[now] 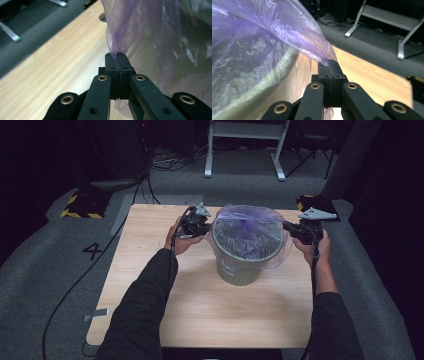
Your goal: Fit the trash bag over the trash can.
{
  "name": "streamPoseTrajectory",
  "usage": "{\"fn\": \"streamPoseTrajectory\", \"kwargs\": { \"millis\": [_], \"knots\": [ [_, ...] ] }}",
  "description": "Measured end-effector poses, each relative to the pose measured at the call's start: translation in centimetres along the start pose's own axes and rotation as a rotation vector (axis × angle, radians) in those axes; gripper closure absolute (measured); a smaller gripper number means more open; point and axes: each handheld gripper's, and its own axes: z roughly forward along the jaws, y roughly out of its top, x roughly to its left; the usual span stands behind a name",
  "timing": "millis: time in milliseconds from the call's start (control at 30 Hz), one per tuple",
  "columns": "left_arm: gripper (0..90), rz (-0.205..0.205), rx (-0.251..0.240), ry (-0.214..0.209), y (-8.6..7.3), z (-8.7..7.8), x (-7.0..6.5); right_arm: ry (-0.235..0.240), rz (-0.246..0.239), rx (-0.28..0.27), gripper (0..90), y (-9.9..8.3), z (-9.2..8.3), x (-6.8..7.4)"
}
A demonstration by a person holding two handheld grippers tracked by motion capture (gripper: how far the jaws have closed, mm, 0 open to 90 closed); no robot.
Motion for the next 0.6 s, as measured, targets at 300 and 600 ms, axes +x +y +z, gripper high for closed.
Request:
{"fn": "streamPoseTrajectory", "kwargs": {
  "millis": [300, 600],
  "knots": [
    [88.8, -0.041, 0.03, -0.046, -0.5, 1.9, -0.6, 0.043, 0.066, 0.022, 90.0, -1.2, 1.6, 0.2],
    [88.5, -0.104, 0.024, -0.095, -1.0, 2.7, -0.4, 0.076, 0.101, 0.043, 90.0, -2.0, 2.8, 0.5]
  ]
}}
